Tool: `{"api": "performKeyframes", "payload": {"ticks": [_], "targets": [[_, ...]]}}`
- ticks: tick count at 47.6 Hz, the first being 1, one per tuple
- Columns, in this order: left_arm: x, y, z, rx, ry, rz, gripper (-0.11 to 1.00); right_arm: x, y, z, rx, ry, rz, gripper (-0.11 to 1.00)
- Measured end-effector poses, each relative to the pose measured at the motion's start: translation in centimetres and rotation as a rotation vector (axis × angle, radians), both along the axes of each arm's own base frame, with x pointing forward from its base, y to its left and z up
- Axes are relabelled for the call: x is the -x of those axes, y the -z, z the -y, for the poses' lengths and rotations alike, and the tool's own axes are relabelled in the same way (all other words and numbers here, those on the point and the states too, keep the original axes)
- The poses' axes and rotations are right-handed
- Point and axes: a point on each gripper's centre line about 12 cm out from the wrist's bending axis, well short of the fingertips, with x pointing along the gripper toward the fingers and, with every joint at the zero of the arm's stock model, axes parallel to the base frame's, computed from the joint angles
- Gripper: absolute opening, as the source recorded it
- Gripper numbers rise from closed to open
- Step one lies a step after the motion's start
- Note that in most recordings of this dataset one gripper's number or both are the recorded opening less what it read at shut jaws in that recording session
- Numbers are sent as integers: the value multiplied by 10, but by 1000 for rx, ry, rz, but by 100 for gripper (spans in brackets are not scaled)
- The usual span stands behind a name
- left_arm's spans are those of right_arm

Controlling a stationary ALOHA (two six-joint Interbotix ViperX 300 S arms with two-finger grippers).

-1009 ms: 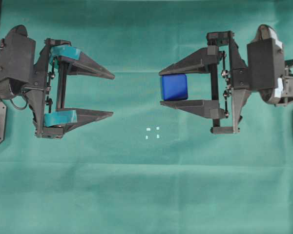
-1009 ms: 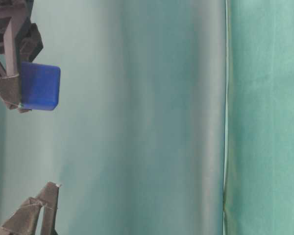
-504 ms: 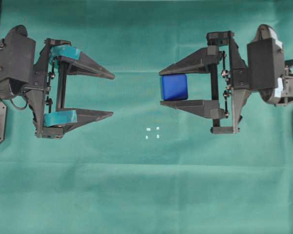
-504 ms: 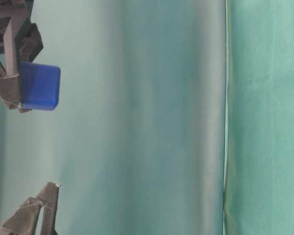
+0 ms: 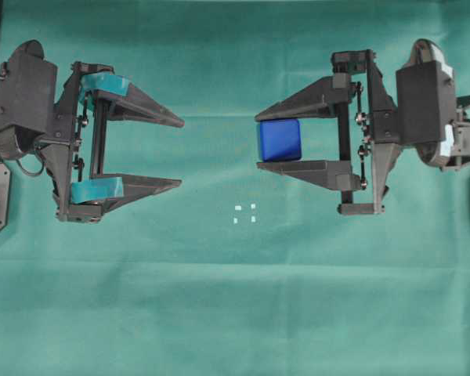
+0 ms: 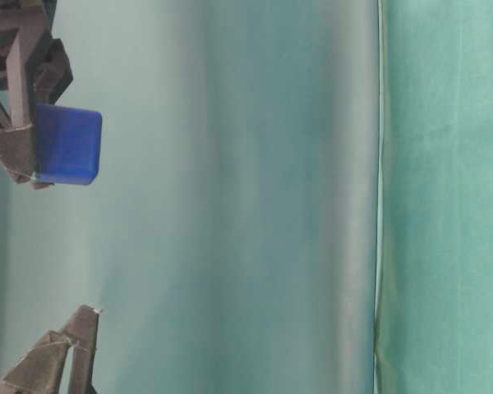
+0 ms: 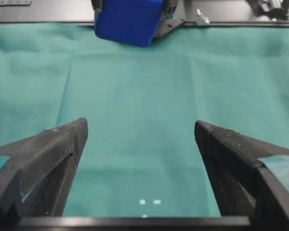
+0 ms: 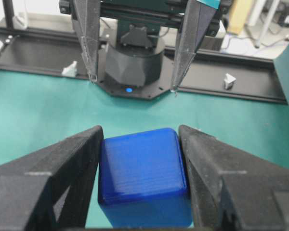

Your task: Handover the blue block to the right arm after grasping it with the left arm, then place it in the designated position.

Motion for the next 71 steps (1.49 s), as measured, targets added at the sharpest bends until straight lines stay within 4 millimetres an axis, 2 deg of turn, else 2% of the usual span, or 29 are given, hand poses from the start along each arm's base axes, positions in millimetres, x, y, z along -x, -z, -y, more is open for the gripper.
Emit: {"api": "performKeyframes", "payload": {"ticks": [24,52,71], "targets": [[0,0,0,0,0,-2,100,1,6,-3,4,14,-49,54],[0,0,0,1,0,0,100,19,40,-19,-1,115,-364,54],[0,0,0,0,0,-2,100,20,41,-20,-9,117,-374,54]]}}
